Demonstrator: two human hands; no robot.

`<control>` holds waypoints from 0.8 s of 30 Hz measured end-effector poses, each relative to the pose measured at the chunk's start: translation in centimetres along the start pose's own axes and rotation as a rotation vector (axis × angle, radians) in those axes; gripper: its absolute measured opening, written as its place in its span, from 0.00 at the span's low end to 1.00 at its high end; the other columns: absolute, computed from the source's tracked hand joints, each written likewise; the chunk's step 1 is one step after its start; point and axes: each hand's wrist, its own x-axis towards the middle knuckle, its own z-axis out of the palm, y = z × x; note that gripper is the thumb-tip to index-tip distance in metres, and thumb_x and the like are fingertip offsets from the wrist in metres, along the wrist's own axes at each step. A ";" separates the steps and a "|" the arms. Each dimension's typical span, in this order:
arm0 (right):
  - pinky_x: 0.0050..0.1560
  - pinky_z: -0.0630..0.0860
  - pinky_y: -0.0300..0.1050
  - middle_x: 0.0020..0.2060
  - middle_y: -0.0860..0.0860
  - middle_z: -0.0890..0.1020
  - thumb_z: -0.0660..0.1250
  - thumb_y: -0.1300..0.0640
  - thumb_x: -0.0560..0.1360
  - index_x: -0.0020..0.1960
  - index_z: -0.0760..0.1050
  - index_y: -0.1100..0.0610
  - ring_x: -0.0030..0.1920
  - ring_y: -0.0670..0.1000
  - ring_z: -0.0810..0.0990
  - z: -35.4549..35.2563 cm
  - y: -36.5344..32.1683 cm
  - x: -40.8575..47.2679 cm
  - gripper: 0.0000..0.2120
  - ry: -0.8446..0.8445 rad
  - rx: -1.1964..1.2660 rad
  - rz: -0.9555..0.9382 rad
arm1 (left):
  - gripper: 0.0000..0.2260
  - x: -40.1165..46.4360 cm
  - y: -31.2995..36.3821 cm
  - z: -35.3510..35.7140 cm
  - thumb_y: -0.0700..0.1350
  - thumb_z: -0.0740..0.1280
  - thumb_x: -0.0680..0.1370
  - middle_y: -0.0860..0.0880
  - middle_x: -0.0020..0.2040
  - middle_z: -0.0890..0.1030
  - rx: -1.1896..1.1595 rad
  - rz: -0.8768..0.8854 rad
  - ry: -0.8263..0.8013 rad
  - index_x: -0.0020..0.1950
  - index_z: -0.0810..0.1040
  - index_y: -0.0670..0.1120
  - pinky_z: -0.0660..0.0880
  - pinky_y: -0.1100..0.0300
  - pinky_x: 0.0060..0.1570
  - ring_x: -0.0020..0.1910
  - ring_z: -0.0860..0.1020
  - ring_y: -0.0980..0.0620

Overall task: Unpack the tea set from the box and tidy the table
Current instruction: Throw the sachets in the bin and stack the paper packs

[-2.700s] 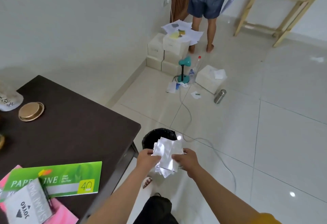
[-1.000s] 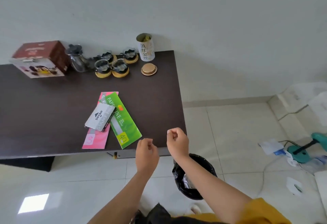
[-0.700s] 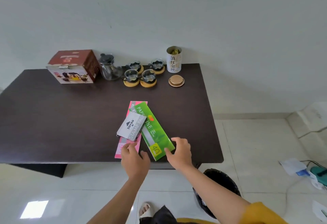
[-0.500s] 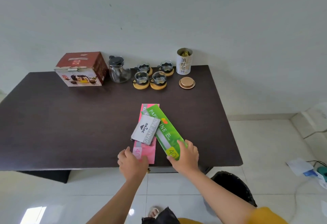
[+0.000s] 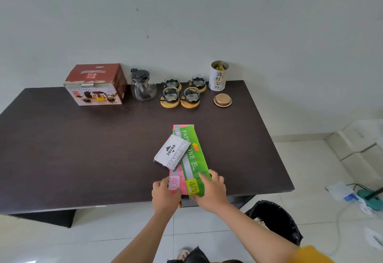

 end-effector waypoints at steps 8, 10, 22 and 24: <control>0.66 0.64 0.50 0.71 0.52 0.57 0.73 0.45 0.68 0.75 0.59 0.48 0.67 0.57 0.60 0.7 -2.0 1.0 0.40 -0.083 -0.018 -0.047 | 0.16 0.2 -0.9 -0.9 0.45 0.68 0.75 0.49 0.52 0.71 -0.079 0.098 -0.058 0.62 0.76 0.48 0.71 0.62 0.47 0.47 0.76 0.54; 0.65 0.65 0.50 0.70 0.52 0.58 0.73 0.45 0.68 0.75 0.60 0.48 0.66 0.57 0.61 0.9 -2.4 1.3 0.39 -0.071 -0.018 -0.048 | 0.16 0.3 -1.1 -1.0 0.45 0.68 0.75 0.49 0.52 0.71 -0.077 0.101 -0.065 0.63 0.75 0.48 0.69 0.64 0.46 0.46 0.77 0.54; 0.60 0.69 0.50 0.65 0.53 0.62 0.72 0.44 0.68 0.73 0.61 0.49 0.62 0.57 0.66 1.9 -4.1 1.7 0.37 -0.047 -0.033 -0.031 | 0.16 1.2 -1.6 -1.2 0.37 0.65 0.76 0.48 0.50 0.73 -0.020 0.102 -0.058 0.63 0.77 0.48 0.68 0.66 0.47 0.44 0.76 0.55; 0.60 0.70 0.49 0.64 0.53 0.62 0.73 0.45 0.68 0.73 0.61 0.49 0.61 0.57 0.67 1.9 -3.9 1.8 0.38 -0.052 -0.028 -0.035 | 0.17 1.2 -1.6 -1.2 0.36 0.64 0.76 0.48 0.50 0.73 -0.007 0.104 -0.060 0.63 0.78 0.49 0.68 0.66 0.47 0.45 0.76 0.55</control>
